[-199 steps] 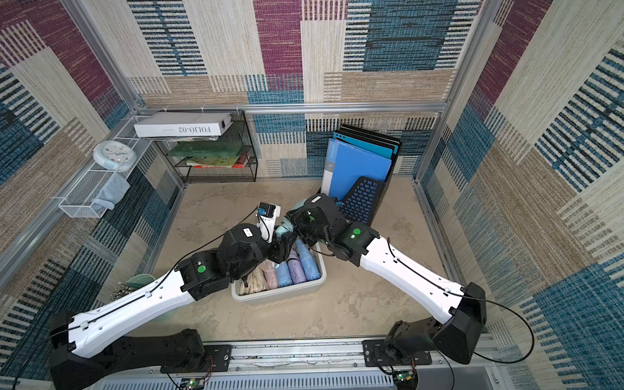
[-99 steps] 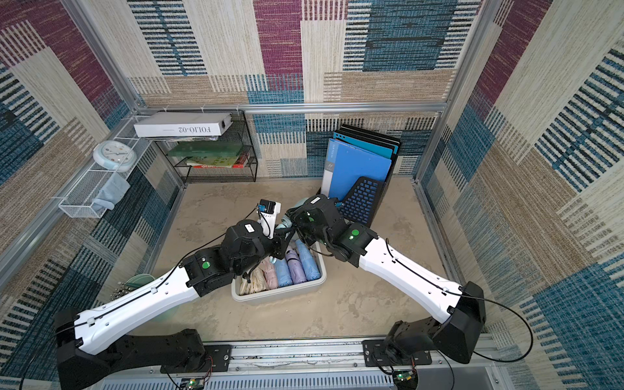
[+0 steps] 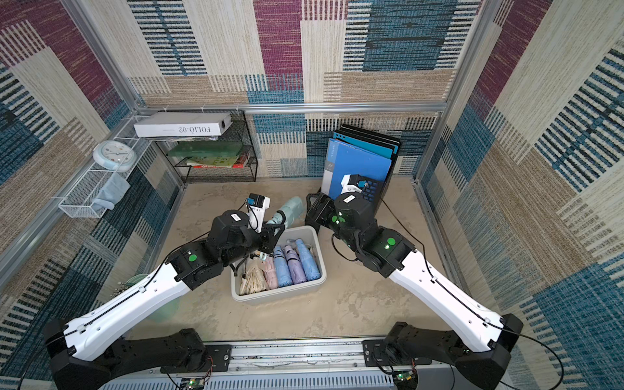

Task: Put the umbrella into the storage box
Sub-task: Pick up the umbrella from the center of the board.

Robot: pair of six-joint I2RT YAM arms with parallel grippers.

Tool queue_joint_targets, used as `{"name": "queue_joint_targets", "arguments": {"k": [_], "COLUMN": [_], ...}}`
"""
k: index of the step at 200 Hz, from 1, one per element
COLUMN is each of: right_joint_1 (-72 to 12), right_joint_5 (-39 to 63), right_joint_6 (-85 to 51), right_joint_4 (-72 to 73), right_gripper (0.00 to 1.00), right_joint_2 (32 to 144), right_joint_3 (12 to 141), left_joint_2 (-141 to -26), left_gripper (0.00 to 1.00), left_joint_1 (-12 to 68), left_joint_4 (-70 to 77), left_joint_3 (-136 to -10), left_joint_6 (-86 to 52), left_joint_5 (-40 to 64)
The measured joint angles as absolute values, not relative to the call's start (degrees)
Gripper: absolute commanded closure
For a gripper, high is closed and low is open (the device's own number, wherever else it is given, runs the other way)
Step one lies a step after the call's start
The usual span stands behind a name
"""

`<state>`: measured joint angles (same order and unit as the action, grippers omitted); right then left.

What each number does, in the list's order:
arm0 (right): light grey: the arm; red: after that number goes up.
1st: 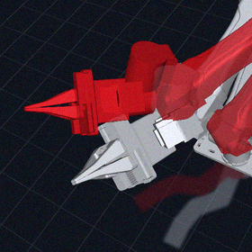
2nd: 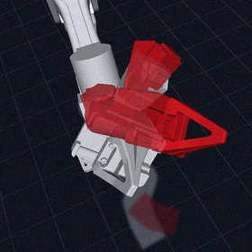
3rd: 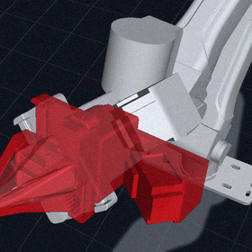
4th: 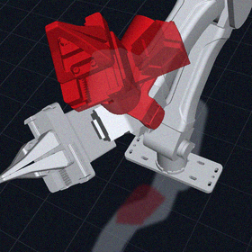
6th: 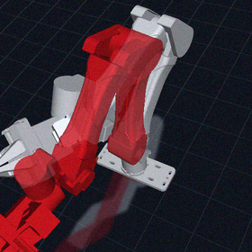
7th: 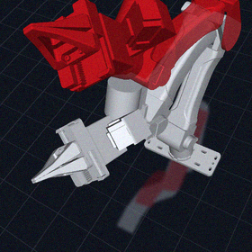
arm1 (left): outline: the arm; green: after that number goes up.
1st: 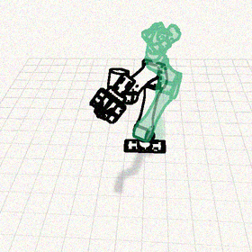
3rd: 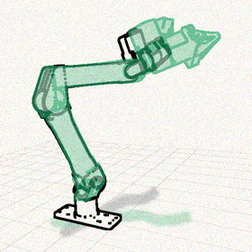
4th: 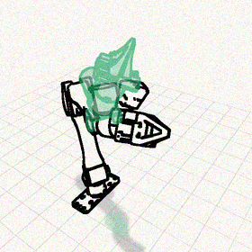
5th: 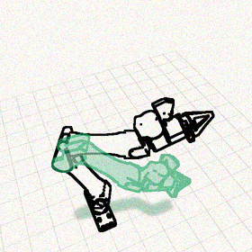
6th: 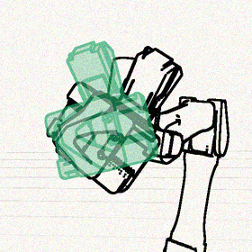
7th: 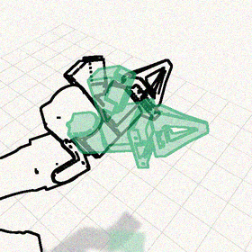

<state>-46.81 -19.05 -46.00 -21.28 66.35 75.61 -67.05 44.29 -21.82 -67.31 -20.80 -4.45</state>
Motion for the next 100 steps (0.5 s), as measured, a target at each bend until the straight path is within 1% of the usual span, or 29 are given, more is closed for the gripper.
{"name": "queue_joint_targets", "arguments": {"k": [26, 59, 83, 100], "right_joint_1": [-46.61, -46.68, -46.68, -46.68], "right_joint_5": [-14.48, -2.48, 4.91, 8.67], "right_joint_6": [-22.41, 4.54, 18.61, 25.71], "right_joint_4": [-22.9, -31.31, -37.04, -40.71], "right_gripper": [0.25, 0.25, 0.25, 0.26], "right_joint_2": [66.28, 64.42, 63.94, 65.17], "right_joint_3": [76.47, 76.6, 78.43, 80.47], "left_joint_2": [-67.05, -67.05, -66.89, -66.35], "left_gripper": [1.0, 1.0, 1.0, 1.0], "left_joint_1": [39.83, 37.39, 37.21, 37.21], "left_joint_4": [-25.65, -31.31, -34.17, -35.29], "left_joint_3": [-69.6, -72.53, -73.17, -72.88], "left_joint_6": [-17.37, -10.5, -4.8, -1.34], "left_joint_5": [5.13, 16.99, 23.86, 27.35]}}
